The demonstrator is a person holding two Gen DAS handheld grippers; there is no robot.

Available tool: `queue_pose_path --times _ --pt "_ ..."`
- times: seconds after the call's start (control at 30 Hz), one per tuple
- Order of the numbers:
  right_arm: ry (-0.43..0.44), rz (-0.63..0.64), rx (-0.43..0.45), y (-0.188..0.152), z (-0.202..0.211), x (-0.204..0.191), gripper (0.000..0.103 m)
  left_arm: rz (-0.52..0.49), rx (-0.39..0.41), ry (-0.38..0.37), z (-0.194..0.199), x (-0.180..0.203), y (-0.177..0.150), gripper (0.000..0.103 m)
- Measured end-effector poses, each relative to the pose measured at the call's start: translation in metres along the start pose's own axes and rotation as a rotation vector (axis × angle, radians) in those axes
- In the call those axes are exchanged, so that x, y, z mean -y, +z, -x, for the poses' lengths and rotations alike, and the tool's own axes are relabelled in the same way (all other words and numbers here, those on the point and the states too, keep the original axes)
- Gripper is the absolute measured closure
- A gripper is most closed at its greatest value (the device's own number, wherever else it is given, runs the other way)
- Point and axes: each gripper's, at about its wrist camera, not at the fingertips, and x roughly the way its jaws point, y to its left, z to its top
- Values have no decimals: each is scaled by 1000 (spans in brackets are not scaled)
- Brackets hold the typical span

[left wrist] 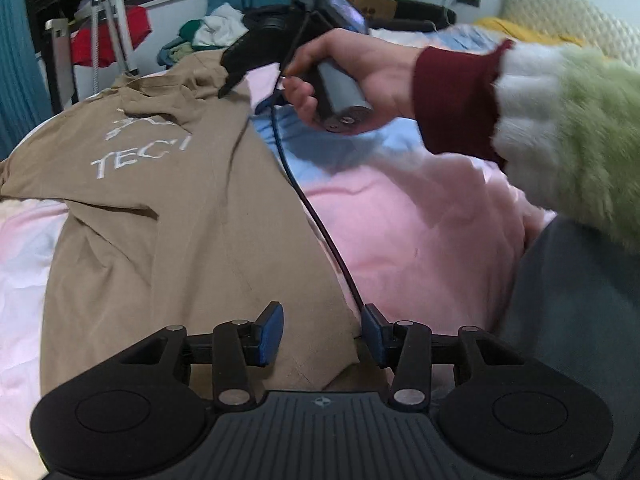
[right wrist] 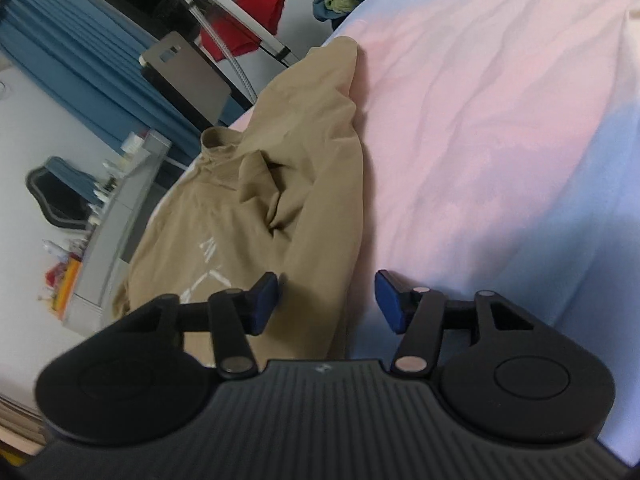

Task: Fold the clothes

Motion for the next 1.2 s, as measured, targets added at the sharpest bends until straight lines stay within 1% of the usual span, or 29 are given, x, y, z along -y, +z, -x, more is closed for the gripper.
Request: queue_pose_path --times 0.07,0.13,0.17,0.2,0.27,0.3,0.33,0.37,0.47,0.67,0.77,0.87,0.97,1.03,1.1,1.13,1.17,1.2 --pt "18 4 4 2 -6 3 61 -33 -3 -5 -2 5 -4 56" --pt "19 14 1 3 -9 2 78 -70 -11 -6 -4 10 -9 56" --pt "20 19 0 4 -10 1 82 -89 -18 -6 -5 14 -12 57" --pt "21 24 0 3 -10 0 88 -102 -24 -7 -6 18 -14 59" --pt "24 35 -1 1 -11 -2 91 -118 -31 -11 -10 20 -16 77" --pt "23 42 0 1 -10 -3 93 -117 -35 -14 -11 20 -17 82" --pt "19 48 4 1 -9 -4 94 -105 -37 -17 -11 19 -17 96" --pt "17 49 9 2 -6 -5 94 -92 -36 -15 -11 17 -16 99" --pt "21 47 25 4 1 -5 96 -53 -23 -31 -5 11 -15 100" --pt "30 66 72 12 21 -10 96 0 30 -110 15 16 -7 101" --pt "13 93 96 16 30 -13 96 20 39 -140 18 20 -3 101" --pt "-26 122 101 16 30 -11 96 53 24 -192 12 20 -2 102" --pt "-78 151 74 12 18 -5 96 33 11 -173 2 22 -4 101" --pt "-105 156 51 9 12 -4 95 54 7 -177 -1 17 -4 101" --pt "-110 156 42 9 14 -5 93 78 10 -181 -1 12 -4 99" --pt "-112 156 38 9 14 -6 92 89 19 -178 1 9 -3 95" --pt "-118 161 34 9 16 -7 91 102 28 -175 5 7 -2 81" --pt "-130 177 35 9 20 -11 83 116 38 -173 10 4 -1 74"
